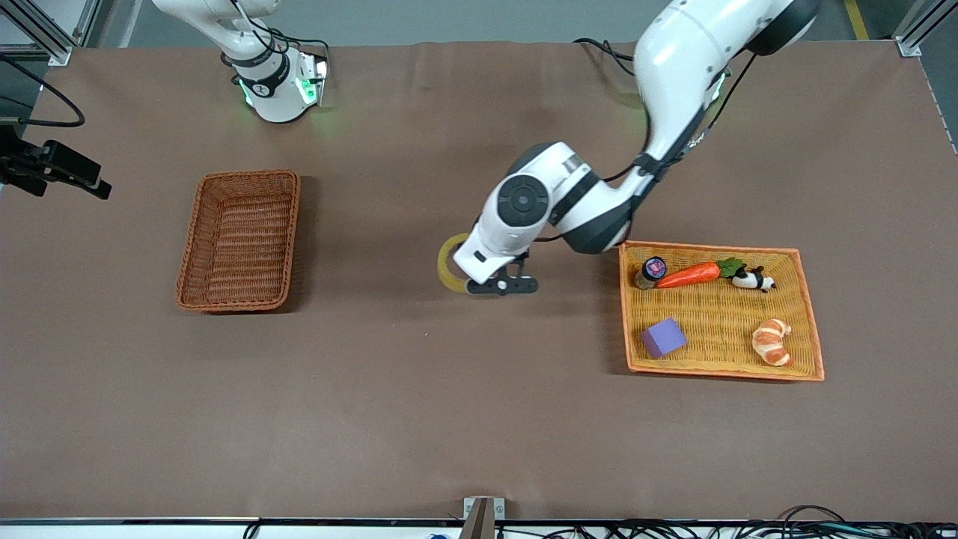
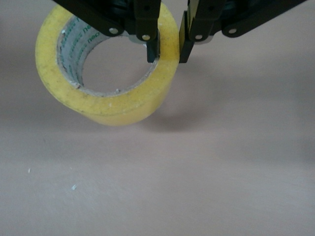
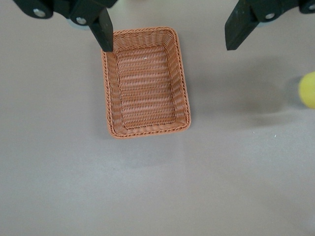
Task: Move tape to another basket
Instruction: 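Lift the tape roll with the left gripper and carry it off the tray, then set the tape roll on the table and open the left gripper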
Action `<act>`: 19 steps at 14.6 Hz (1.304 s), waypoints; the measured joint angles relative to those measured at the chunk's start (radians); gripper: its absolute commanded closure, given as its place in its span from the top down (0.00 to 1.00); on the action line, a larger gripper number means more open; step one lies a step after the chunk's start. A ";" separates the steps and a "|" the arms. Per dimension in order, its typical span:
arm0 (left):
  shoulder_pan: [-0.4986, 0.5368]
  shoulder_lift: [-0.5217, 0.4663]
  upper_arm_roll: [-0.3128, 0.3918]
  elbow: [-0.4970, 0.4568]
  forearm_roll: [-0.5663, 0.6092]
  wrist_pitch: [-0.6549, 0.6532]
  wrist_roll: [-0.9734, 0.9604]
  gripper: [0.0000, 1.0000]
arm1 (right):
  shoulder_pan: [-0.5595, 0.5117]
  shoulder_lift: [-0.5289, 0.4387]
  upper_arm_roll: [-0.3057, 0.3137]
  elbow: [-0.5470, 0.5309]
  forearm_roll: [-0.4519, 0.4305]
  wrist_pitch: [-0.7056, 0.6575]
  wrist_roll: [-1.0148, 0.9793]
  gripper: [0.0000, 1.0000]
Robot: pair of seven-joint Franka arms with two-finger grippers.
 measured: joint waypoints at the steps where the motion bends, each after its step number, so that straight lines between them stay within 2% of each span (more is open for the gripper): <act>1: -0.054 0.020 0.040 0.002 0.000 0.036 -0.004 0.00 | 0.000 0.000 0.000 0.000 0.000 0.000 0.000 1.00; 2: -0.109 0.042 0.086 0.003 0.000 0.073 -0.008 0.01 | 0.000 0.000 0.000 0.000 0.000 0.000 0.000 1.00; 3: -0.159 0.062 0.130 0.004 0.000 0.109 -0.012 0.08 | 0.000 0.000 0.000 0.000 0.000 0.000 0.000 1.00; 4: -0.200 0.082 0.167 0.005 0.000 0.137 -0.015 0.41 | 0.000 0.000 0.001 0.000 0.000 0.000 0.000 1.00; 5: -0.226 0.099 0.192 0.008 0.000 0.153 -0.016 0.99 | 0.000 0.000 0.001 0.000 0.000 0.000 0.000 1.00; 9: -0.228 0.089 0.220 0.044 0.027 0.154 -0.016 1.00 | 0.001 0.002 0.007 0.000 0.001 0.004 0.000 1.00; 12: -0.187 -0.015 0.259 0.087 0.054 0.048 -0.016 1.00 | 0.023 0.019 0.040 -0.001 0.005 0.032 0.001 1.00; 14: -0.097 -0.152 0.277 0.103 0.061 -0.066 0.006 1.00 | 0.052 0.054 0.110 -0.005 0.006 0.061 0.066 1.00; 16: 0.024 -0.299 0.279 0.104 0.062 -0.198 0.106 1.00 | 0.070 0.110 0.216 -0.024 0.006 0.127 0.199 1.00; 19: 0.202 -0.462 0.279 0.092 0.060 -0.329 0.363 1.00 | 0.096 0.203 0.370 -0.110 -0.001 0.330 0.417 1.00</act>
